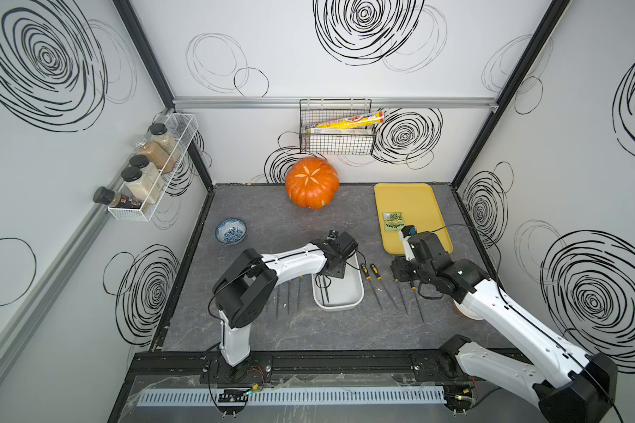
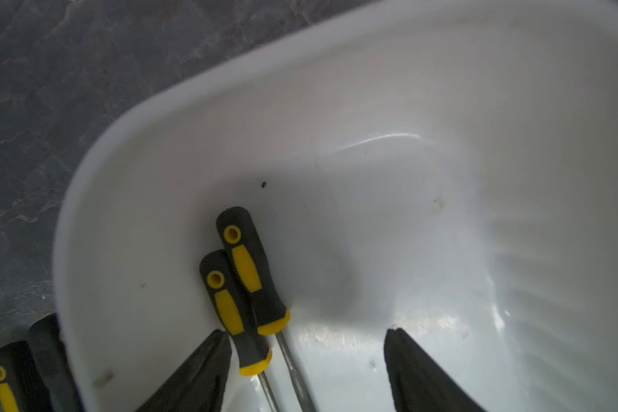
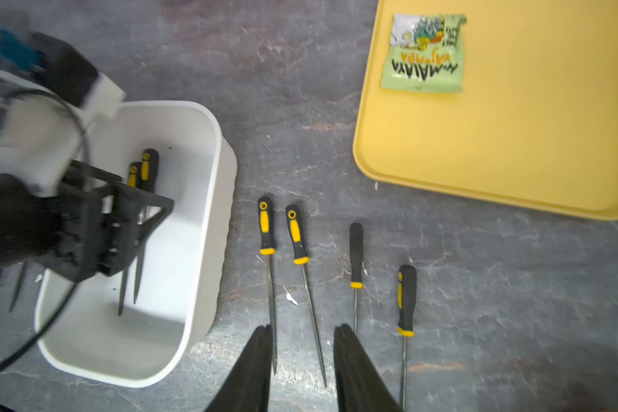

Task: Take the file tool out of the storage box
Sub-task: Place the file tool at the center of the board, then pick up the file tool from the storage box.

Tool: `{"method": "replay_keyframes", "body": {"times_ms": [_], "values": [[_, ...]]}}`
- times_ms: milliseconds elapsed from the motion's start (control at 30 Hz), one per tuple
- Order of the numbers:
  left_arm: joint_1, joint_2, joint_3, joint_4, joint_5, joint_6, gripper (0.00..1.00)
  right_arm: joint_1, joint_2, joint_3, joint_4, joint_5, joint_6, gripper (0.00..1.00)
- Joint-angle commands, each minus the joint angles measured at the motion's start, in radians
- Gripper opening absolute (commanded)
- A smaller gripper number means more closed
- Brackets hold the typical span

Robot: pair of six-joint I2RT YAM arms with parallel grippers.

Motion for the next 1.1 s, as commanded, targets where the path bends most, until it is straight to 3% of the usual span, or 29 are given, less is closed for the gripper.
{"method": "replay_keyframes", "body": {"times_ms": [0,133,367,467,567,767,1000,1067], "values": [[-0.001,0.052,0.069,-0.072,-0.064,-0.022,0.75,0.004,-0.052,-0.045,0.127,-0.013,-0.051,0.35],[0.004,0.102,0.097,-0.057,-0.046,-0.011,0.64,0.004,-0.119,-0.051,0.157,-0.064,-0.064,0.35],[0.002,0.114,0.099,-0.070,-0.055,-0.011,0.60,0.004,-0.180,-0.070,0.179,-0.095,-0.064,0.35],[-0.016,0.097,0.115,-0.086,-0.129,-0.027,0.59,0.004,-0.181,-0.072,0.184,-0.110,-0.067,0.35],[-0.012,0.127,0.162,-0.117,-0.157,-0.027,0.64,0.004,-0.176,-0.074,0.184,-0.130,-0.069,0.35],[0.025,0.161,0.142,-0.045,-0.039,0.003,0.68,0.004,-0.188,-0.078,0.188,-0.158,-0.072,0.36],[0.022,0.177,0.173,-0.106,-0.128,-0.021,0.68,0.004,-0.194,-0.086,0.198,-0.171,-0.070,0.36],[0.027,0.196,0.177,-0.095,-0.105,-0.012,0.68,0.004,-0.191,-0.088,0.198,-0.178,-0.070,0.36]]}}
